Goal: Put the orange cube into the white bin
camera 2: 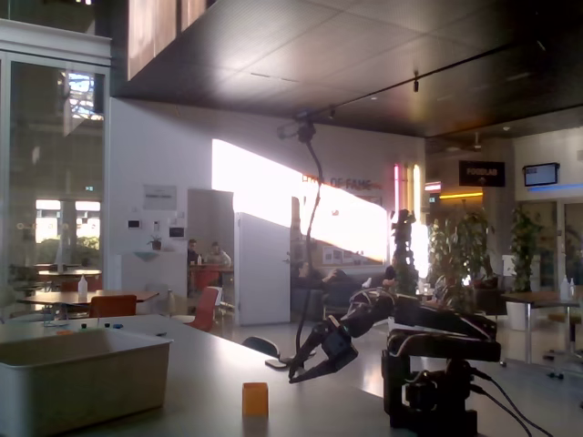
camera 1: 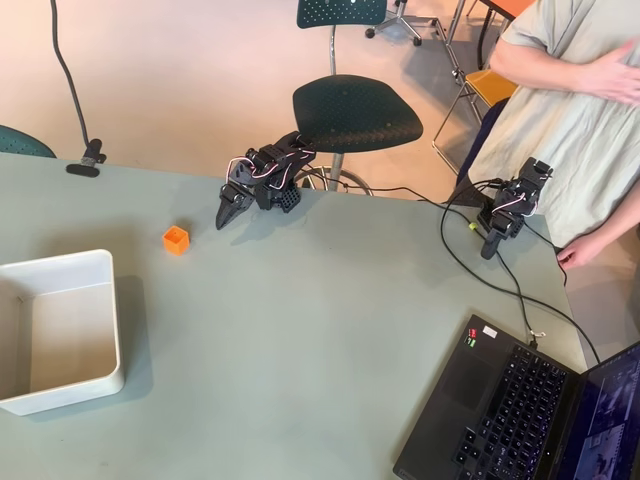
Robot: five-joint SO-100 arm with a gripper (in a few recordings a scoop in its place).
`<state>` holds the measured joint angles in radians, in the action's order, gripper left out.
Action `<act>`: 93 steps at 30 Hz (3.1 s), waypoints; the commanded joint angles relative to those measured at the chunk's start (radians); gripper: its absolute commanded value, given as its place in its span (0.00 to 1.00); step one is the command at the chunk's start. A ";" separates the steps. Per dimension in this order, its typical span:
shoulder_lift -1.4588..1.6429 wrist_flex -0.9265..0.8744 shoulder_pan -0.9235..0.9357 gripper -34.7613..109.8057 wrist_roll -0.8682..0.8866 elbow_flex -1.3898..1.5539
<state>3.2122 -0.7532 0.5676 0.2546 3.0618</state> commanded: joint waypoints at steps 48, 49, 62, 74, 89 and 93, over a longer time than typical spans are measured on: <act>0.006 0.014 0.011 0.23 -0.009 -0.021; 0.008 0.015 0.014 0.23 -0.011 -0.029; -0.153 0.006 0.009 0.23 -0.009 -0.488; -1.264 -0.543 0.067 0.23 -0.459 -1.522; -1.710 -0.712 0.201 0.23 -0.706 -1.836; -1.753 -0.709 0.255 0.23 -0.615 -1.829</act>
<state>1.4757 -1.4588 0.7869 -0.4096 1.2625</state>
